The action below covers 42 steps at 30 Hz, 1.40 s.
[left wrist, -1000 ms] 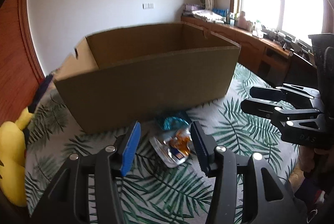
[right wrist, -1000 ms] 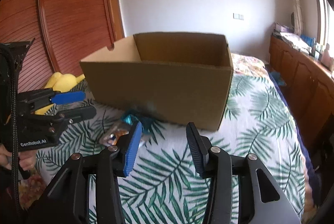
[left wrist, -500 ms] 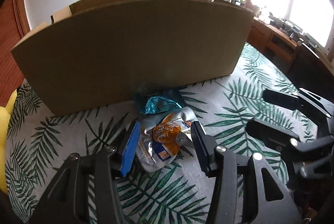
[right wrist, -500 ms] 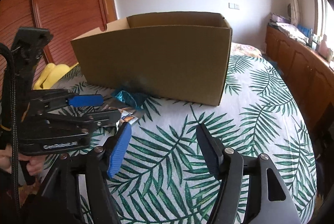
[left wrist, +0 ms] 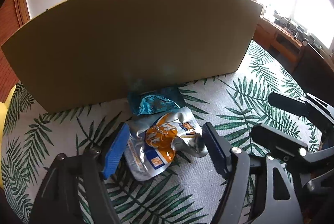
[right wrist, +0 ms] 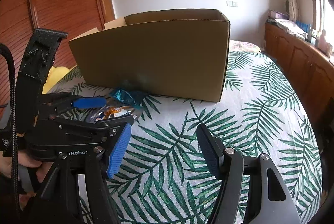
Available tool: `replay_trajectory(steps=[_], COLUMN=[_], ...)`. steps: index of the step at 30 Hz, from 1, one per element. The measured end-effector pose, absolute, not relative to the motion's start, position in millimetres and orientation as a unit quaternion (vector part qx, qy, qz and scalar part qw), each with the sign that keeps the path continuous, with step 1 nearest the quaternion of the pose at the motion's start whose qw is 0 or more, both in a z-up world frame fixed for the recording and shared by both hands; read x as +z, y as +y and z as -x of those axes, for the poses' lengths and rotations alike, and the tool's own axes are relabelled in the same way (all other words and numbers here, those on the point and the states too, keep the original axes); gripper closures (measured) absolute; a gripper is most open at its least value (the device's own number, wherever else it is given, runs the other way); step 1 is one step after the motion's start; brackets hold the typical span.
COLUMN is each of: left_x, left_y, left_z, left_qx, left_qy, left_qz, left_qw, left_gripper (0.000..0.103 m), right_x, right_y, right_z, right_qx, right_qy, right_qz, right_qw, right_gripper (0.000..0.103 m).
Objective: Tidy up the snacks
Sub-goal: 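Close the left tool on the silver orange-printed packet while the right tool moves toward the teal packet, then lift the silver packet with the left tool while the right tool grasps the teal packet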
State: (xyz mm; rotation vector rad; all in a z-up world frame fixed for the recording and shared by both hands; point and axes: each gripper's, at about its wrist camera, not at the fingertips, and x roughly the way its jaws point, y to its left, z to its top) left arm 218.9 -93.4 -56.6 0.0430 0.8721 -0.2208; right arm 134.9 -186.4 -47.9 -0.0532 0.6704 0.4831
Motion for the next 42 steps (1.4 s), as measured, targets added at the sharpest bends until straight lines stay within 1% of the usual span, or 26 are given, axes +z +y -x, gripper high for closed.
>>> replay_trajectory(steps=[5, 8, 9, 14, 16, 17, 21, 30, 37, 42], left_x=[-59.4, -62.7, -62.5, -64.2, -63.4, -62.7, -61.0, -46.2, -29.8, -28.0], left_y=[-87.1, -84.1, -84.0, -79.4, -72.3, -71.8, -63.5, -23.8, 3.0, 18.1], left_z=[-220.3, -221.3, -218.9, -212.5, -206.8, -205.2, -196.7, -173.3, -164.4, -167.5], left_qx=[-0.1, -0.088, -0.087, -0.091, -0.092, -0.091, -0.099, -0.104, -0.084, -0.068], left_qy=[0.43, 0.443, 0.44, 0.44, 0.437, 0.435, 0.429, 0.408, 0.383, 0.38], left_qz=[-0.013, -0.026, -0.034, -0.035, -0.031, -0.032, -0.033, 0.009, 0.006, 0.005], left_qw=[0.897, 0.892, 0.893, 0.893, 0.894, 0.896, 0.897, 0.907, 0.92, 0.923], left_gripper=[0.022, 0.014, 0.013, 0.014, 0.017, 0.022, 0.024, 0.024, 0.024, 0.024], right_x=[-46.9, -46.5, -46.5, -45.8, -45.8, -45.7, -45.8, -47.2, -46.9, -47.2], right_y=[-190.1, -189.6, -188.6, -183.4, -180.4, -178.8, -174.2, -156.7, -129.4, -105.4], right_z=[-135.2, -134.9, -134.6, -136.0, -136.9, -137.3, -139.0, -150.1, -170.1, -188.0], right_qx=[0.234, 0.235, 0.236, 0.241, 0.243, 0.244, 0.247, 0.258, 0.27, 0.265], right_qy=[0.327, 0.328, 0.328, 0.328, 0.328, 0.328, 0.329, 0.343, 0.361, 0.372], right_qz=[0.02, 0.024, 0.025, 0.026, 0.029, 0.03, 0.036, 0.049, 0.054, 0.07], right_qw=[0.915, 0.915, 0.915, 0.913, 0.912, 0.912, 0.911, 0.902, 0.891, 0.887], right_gripper=[0.036, 0.036, 0.036, 0.036, 0.036, 0.036, 0.036, 0.036, 0.036, 0.035])
